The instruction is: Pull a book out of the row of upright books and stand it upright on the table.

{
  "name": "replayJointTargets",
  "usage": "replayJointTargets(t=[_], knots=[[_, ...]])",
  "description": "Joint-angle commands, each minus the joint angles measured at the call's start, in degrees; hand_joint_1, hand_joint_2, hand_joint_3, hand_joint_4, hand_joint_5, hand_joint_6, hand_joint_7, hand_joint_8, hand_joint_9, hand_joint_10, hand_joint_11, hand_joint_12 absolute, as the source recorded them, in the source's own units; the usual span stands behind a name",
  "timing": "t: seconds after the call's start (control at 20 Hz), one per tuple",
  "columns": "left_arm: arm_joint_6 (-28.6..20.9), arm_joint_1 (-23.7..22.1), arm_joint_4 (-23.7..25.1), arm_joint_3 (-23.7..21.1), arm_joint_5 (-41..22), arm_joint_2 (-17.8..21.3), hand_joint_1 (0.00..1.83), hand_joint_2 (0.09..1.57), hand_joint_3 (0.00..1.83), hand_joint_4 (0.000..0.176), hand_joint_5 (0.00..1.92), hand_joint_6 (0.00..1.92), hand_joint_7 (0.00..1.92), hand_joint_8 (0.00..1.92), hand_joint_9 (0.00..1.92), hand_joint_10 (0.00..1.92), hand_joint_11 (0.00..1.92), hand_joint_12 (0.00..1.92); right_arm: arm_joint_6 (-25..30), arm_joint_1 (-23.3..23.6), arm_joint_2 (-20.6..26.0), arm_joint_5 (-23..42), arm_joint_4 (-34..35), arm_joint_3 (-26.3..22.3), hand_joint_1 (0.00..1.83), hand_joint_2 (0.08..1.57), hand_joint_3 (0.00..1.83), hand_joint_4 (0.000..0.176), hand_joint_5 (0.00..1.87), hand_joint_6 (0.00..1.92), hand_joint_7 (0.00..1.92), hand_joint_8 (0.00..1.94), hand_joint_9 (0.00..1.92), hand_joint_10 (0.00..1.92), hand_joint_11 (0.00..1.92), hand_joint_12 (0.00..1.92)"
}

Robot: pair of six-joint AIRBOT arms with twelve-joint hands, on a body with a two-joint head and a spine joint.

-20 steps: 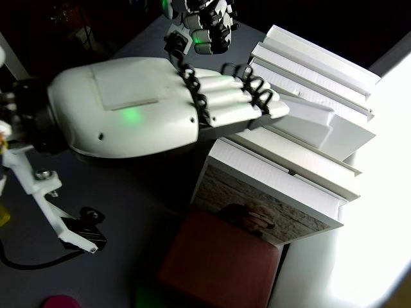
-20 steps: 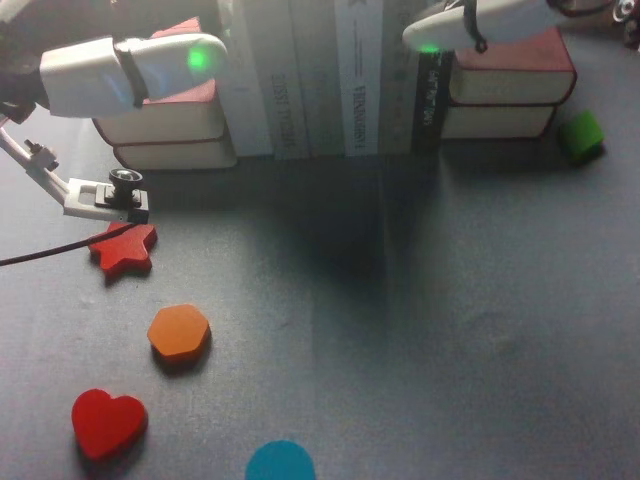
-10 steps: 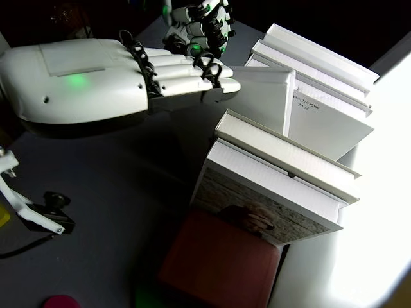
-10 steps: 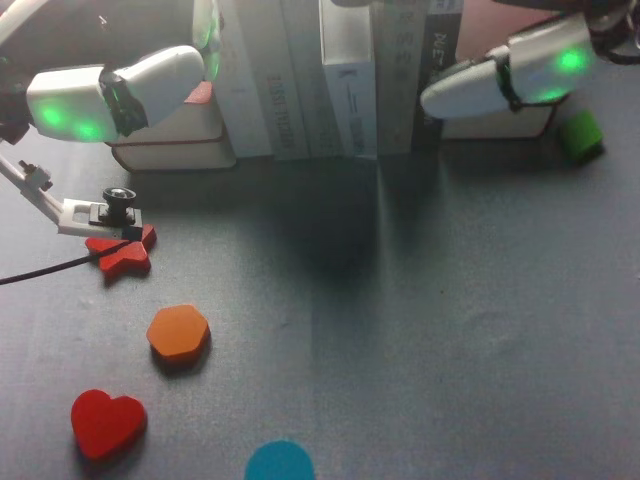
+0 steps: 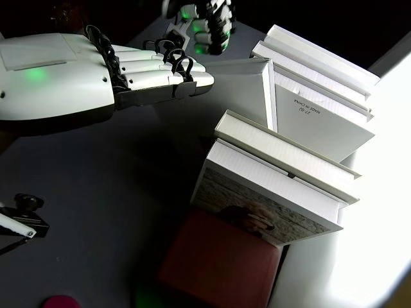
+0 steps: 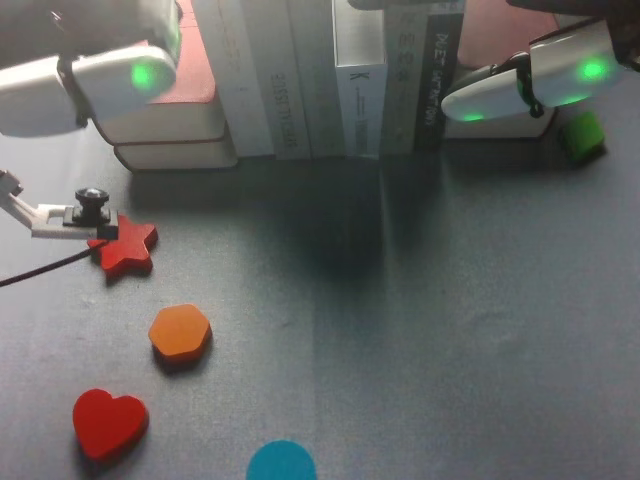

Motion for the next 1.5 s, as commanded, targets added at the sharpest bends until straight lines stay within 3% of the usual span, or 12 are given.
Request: replayJointTargets(t=[0.0,0.1,0.15,0.25,0.3,0.45,0.5,0.7,0.75,0.85,0.95,1.45], knots=[[-0.63,-0.35,-2.75,-0.21,-6.29,-0.05,1.02,1.12,0.21,0.0,0.67,1.59,0.46,1.92,0.44,1.92,0.56,1.92,0.04,0.93,0.28,2.13,3.15,-0.46,0.34,1.16,0.01,0.081,0.2,0.0,0.0,0.0,0.0,0.0,0.0,0.0],[-0.63,-0.11,-2.89,-0.24,-6.37,-0.11,1.11,1.05,0.07,0.0,0.53,1.91,0.43,1.92,0.4,1.92,0.49,1.92,0.05,0.96,0.8,2.15,3.15,-1.18,0.33,1.17,0.01,0.093,0.17,0.0,0.0,0.0,0.0,0.0,0.0,0.0],[-0.63,-0.07,-2.89,-0.31,-6.41,-0.08,1.03,1.12,0.22,0.0,0.67,1.58,0.41,1.92,0.39,1.92,0.48,1.92,0.05,0.97,0.97,2.28,3.14,-1.67,0.35,1.16,0.0,0.103,0.15,0.0,0.0,0.0,0.0,0.0,0.0,0.0],[-0.63,-0.18,-2.92,-0.36,-6.54,-0.15,1.04,1.12,0.29,0.0,0.7,1.51,0.38,1.92,0.37,1.92,0.48,1.92,0.07,1.8,1.24,3.42,3.1,-2.72,0.56,1.16,0.0,0.061,0.15,0.02,0.0,0.0,0.0,0.0,0.03,0.01],[-0.63,-0.23,-2.92,-0.35,-6.54,-0.22,1.02,1.13,0.29,0.0,0.69,1.52,0.43,1.92,0.44,1.92,0.56,1.92,0.18,3.0,1.25,3.95,2.59,-3.27,0.67,1.14,0.01,0.073,0.16,0.03,0.0,0.0,0.03,0.03,0.01,0.69],[-0.63,-0.09,-2.91,-0.34,-6.5,-0.37,1.04,1.06,0.42,0.0,0.72,1.51,0.5,1.92,0.5,1.92,0.68,1.92,4.63,6.35,1.41,4.73,-3.7,-3.89,0.76,1.09,0.0,0.119,0.1,0.0,0.0,0.0,0.03,0.02,0.0,1.02],[-0.63,-0.29,-2.84,-0.29,-6.52,-0.48,1.05,1.05,0.43,0.0,0.73,1.5,0.5,1.92,0.5,1.92,0.67,1.92,8.66,9.51,1.41,4.85,-9.43,-3.89,0.82,1.06,0.0,0.089,0.11,0.0,0.0,0.0,0.04,0.02,0.0,1.11],[-0.63,-1.83,-1.53,-0.01,-5.95,-0.78,0.97,1.08,0.37,0.031,0.72,1.5,0.37,1.92,0.36,1.92,0.55,1.92,15.35,15.18,-0.35,4.64,-21.69,-3.01,0.78,0.97,0.0,0.068,0.13,0.0,0.01,0.0,0.01,0.0,0.0,0.88],[-0.63,-1.8,-1.52,-0.01,-6.03,-0.74,1.06,0.99,0.24,0.0,0.61,1.8,0.33,1.92,0.34,1.92,0.53,1.92,17.24,15.51,-1.25,4.59,-24.27,-2.12,0.72,0.97,0.0,0.077,0.1,0.03,0.0,0.0,0.0,0.0,0.0,0.4],[-0.63,-1.59,-1.52,-0.01,-6.07,-0.65,1.0,1.07,0.35,0.0,0.73,1.48,0.37,1.92,0.39,1.92,0.55,1.92,21.58,15.54,-3.29,4.09,-30.48,-0.18,0.87,0.94,0.0,0.095,0.13,0.03,0.0,0.0,0.0,0.0,0.0,0.01],[-0.63,-1.76,-1.52,0.09,-6.29,-0.79,0.97,1.12,0.3,0.012,0.71,1.5,0.37,1.92,0.41,1.92,0.61,1.92,26.14,15.54,-5.02,3.19,-36.48,1.98,0.96,0.9,0.0,0.158,0.09,0.01,0.0,0.0,0.0,0.0,0.0,0.0],[-0.63,-2.36,-1.03,0.27,-6.31,-0.5,1.08,1.03,0.17,0.0,0.55,1.84,0.42,1.92,0.45,1.92,0.62,1.92,31.85,15.36,-10.26,2.44,-46.42,7.65,0.91,0.9,0.01,0.144,0.11,0.02,0.0,0.0,0.0,0.0,0.0,0.0]])
